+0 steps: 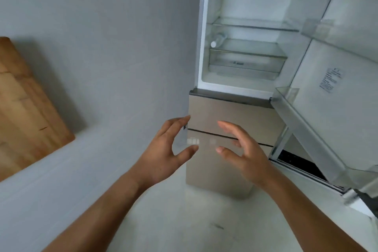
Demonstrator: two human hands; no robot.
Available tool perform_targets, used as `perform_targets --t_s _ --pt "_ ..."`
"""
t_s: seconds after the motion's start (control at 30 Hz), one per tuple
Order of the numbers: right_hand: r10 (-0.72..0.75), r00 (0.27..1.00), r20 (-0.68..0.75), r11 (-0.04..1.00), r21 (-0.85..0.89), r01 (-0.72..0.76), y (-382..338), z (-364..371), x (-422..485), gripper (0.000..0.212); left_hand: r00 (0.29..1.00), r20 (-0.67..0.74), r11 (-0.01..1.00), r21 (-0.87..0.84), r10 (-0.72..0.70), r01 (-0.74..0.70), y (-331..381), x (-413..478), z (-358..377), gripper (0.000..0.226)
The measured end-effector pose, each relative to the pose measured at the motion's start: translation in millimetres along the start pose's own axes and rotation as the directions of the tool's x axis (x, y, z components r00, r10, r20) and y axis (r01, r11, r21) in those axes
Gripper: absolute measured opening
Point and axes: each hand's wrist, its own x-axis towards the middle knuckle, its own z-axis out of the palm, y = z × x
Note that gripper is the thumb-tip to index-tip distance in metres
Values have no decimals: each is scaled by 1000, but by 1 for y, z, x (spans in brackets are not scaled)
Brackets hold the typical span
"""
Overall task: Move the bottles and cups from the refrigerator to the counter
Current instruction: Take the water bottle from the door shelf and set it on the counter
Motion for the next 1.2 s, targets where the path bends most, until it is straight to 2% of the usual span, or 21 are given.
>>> perform_targets --t_s 0.1,0.2,0.53,0.7,1.0,1.2 --pt "15 997 -80 1000 -15 -16 9 -23 22 71 999 26 999 -23 42 -41 -1 51 14 71" --pt "13 989 -150 999 -36 -18 17 -44 51 69 995 37 995 -33 97 -96 -3 100 27 72" --pt "11 964 -265 986 -156 -55 58 -87 200 60 983 39 984 -2 178 -178 -56 284 35 70" --pt "35 949 -312 977 -191 -99 79 -97 271 62 978 45 979 -3 203 -203 -77 361 34 68" --pt "45 941 -334 967 -223 -126 115 -115 356 64 982 52 975 121 183 -188 -101 435 46 71" --pt "32 959 -282 950 -290 -117 133 -122 408 73 988 33 975 160 154 -157 -104 455 49 71"
